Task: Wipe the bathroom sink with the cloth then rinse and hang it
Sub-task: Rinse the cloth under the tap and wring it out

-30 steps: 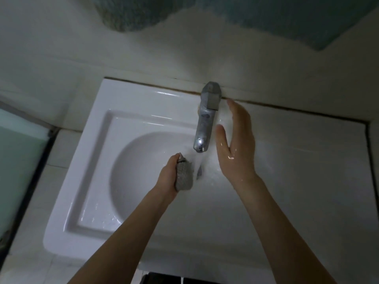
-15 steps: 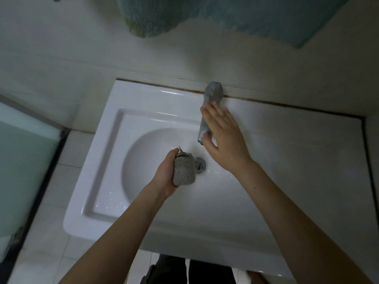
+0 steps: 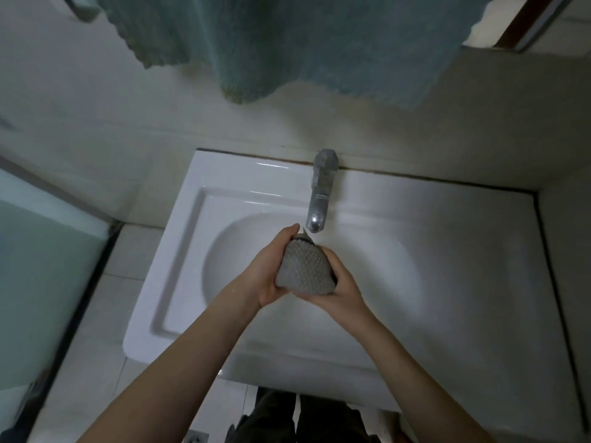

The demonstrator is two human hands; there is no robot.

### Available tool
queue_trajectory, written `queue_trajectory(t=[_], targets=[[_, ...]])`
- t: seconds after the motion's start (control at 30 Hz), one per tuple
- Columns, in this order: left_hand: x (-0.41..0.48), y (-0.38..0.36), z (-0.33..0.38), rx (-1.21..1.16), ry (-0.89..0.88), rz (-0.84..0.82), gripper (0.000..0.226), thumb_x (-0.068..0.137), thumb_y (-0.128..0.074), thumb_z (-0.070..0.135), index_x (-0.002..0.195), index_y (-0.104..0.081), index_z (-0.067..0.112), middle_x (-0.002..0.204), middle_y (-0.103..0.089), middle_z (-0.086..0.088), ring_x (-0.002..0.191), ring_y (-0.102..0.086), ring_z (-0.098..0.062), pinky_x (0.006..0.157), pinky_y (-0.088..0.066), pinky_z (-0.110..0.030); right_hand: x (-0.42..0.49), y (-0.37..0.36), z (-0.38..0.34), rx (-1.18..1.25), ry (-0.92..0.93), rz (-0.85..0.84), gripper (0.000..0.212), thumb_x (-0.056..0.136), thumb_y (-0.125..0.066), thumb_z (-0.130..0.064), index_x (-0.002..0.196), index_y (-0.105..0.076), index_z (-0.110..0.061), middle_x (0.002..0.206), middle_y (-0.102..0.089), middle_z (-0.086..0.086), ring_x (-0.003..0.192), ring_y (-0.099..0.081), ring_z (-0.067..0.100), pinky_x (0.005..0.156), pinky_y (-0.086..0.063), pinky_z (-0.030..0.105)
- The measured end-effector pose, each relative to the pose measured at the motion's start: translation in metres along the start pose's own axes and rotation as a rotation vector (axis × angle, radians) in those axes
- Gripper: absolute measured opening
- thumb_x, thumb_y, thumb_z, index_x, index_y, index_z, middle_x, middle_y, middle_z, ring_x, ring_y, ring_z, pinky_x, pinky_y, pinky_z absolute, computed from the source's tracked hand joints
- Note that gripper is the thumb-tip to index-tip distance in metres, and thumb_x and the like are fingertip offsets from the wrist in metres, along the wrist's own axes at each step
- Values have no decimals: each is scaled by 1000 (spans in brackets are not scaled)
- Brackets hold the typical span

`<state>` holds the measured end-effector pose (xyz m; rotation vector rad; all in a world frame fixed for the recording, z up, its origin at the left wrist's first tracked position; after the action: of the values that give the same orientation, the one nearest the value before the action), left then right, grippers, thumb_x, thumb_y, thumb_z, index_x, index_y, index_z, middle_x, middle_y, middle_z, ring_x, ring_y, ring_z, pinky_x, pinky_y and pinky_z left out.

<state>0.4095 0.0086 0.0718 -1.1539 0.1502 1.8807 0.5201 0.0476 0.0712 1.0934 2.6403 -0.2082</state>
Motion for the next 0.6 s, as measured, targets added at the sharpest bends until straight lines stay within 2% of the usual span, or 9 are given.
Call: queue_trajectory(t=[0.07,0.13,0.2,0.27,0.33,0.43,0.47,0.53,0.6], targets=[[7,12,9,297,-170,185,43,89,-55,50,86,-68,10,87,-70,-11,79,-67,-25,70,-53,-33,-3,1,9,69,-125,7,59,71,-81,-5,118,-54,-29,93,-64,4,64,-58,17,51,-48,24],[5,17,16,534,-370,339,38,90,-56,49,92,-61,12,90,-68,-6,84,-64,-23,73,-49,-33,-7,-4,21,186,-241,-62,54,70,-81,-16,116,-55,-26,82,-56,6,58,-47,16,46,-37,25],[-3,9,17,648,-499,369,29,89,-58,49,96,-57,20,85,-67,0,79,-63,-15,68,-47,-27,-7,-9,26,329,-336,-53,45,74,-72,-38,111,-55,-20,75,-52,3,53,-42,13,43,-30,23],[-7,-4,10,741,-553,349,26,87,-55,55,92,-60,29,79,-66,5,74,-63,-10,64,-48,-26,-2,-6,25,338,-413,67,46,87,-52,-57,103,-61,-16,61,-52,0,45,-39,12,41,-24,20],[-8,-13,0,641,-541,329,32,87,-54,56,76,-56,26,67,-62,7,63,-60,-12,59,-49,-32,4,1,12,220,-368,176,52,94,-38,-58,90,-68,-17,54,-55,1,40,-43,13,41,-26,20],[-4,-18,-9,318,-473,338,43,89,-58,49,64,-44,17,55,-50,6,55,-51,-12,56,-44,-31,11,4,-4,227,-253,262,47,99,-42,-43,70,-74,-23,63,-70,1,54,-66,14,45,-46,23],[-3,-20,-10,249,-456,331,42,89,-59,45,65,-43,14,56,-48,2,54,-49,-13,53,-42,-29,14,6,-4,235,-229,291,44,98,-46,-40,69,-75,-22,70,-73,6,65,-71,20,52,-55,29],[0,-22,-12,142,-423,310,36,90,-61,36,70,-47,9,60,-45,-8,52,-46,-16,45,-38,-24,19,9,1,195,-181,337,38,93,-52,-41,74,-74,-16,82,-71,19,82,-70,36,69,-57,50],[4,-22,-18,63,-376,295,29,90,-61,29,73,-54,6,61,-47,-12,51,-47,-17,43,-37,-22,23,11,11,143,-163,378,37,88,-53,-41,76,-71,-11,82,-70,21,82,-69,38,73,-55,54]])
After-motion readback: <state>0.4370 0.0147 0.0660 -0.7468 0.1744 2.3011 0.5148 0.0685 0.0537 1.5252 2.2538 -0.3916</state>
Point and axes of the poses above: each hand's wrist, its own x-axis towards the middle knuckle, its own y-axis out of the back of the hand, z = x × y, the point moved 7 cm from there along x, towards the middle knuckle
